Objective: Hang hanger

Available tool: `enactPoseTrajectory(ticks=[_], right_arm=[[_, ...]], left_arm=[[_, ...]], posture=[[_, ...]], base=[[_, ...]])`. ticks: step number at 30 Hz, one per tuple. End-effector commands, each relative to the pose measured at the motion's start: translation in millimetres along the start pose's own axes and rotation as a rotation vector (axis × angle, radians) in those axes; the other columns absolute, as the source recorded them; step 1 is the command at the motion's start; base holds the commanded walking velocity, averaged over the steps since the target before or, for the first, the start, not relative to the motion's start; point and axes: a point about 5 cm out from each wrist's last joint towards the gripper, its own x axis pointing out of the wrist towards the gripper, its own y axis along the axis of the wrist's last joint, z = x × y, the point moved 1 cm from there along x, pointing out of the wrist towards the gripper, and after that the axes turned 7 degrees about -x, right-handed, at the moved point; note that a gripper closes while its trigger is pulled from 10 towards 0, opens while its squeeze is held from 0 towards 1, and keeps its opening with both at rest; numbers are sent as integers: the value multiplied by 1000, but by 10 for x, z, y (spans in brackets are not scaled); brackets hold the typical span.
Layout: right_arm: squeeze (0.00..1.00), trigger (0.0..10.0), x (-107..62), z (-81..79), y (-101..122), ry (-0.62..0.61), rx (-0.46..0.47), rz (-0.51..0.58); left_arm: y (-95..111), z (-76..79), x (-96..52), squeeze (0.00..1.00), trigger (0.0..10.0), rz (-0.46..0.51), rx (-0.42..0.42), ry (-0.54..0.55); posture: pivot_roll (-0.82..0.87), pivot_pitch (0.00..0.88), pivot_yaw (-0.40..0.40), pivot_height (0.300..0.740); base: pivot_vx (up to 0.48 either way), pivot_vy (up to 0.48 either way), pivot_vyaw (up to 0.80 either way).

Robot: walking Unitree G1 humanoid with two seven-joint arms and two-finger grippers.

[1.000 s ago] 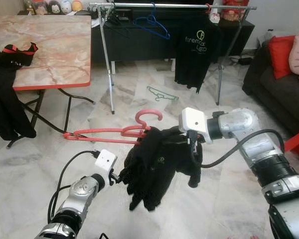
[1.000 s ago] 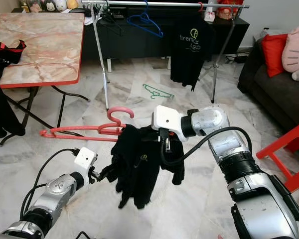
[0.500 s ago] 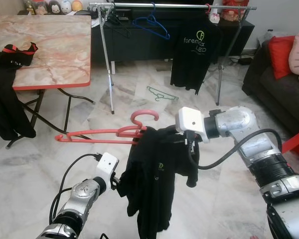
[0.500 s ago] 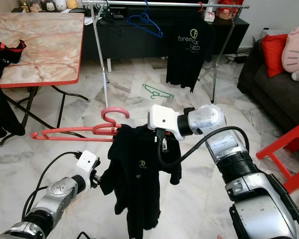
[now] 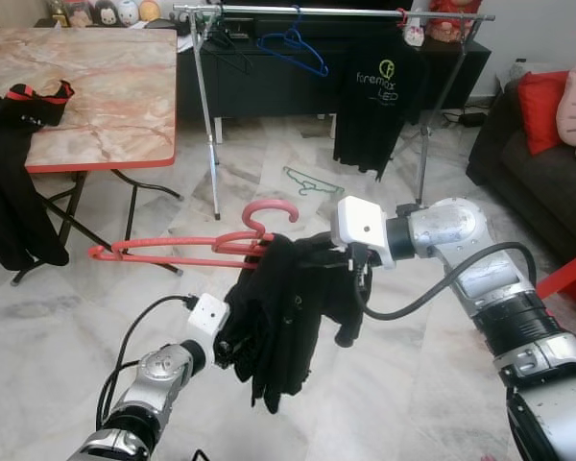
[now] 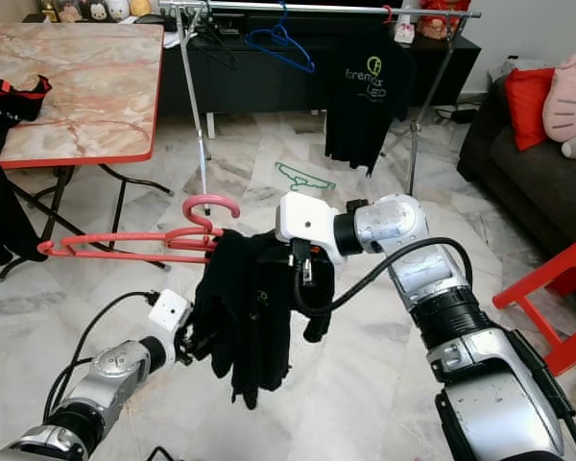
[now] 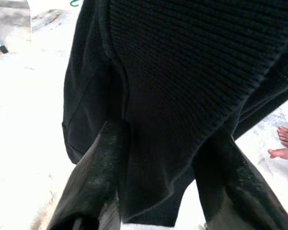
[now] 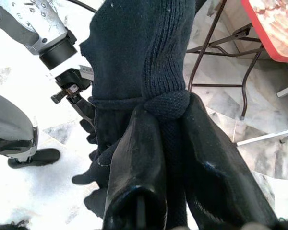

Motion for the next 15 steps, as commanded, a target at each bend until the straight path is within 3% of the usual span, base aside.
enactPoseTrajectory(ticks=[1,15], right_arm=[[0,0,-74,106,145,-45,-47,38],[0,0,-74,91,104,-49,-38,22]], left_arm=[[-8,18,13,0,0,-1,2,-3],[-5,-2,3,0,0,0,-1,0]], posture=[[-71,42,-92,740],[-68,44,-91,740]], base=[[0,0,0],[0,0,0]])
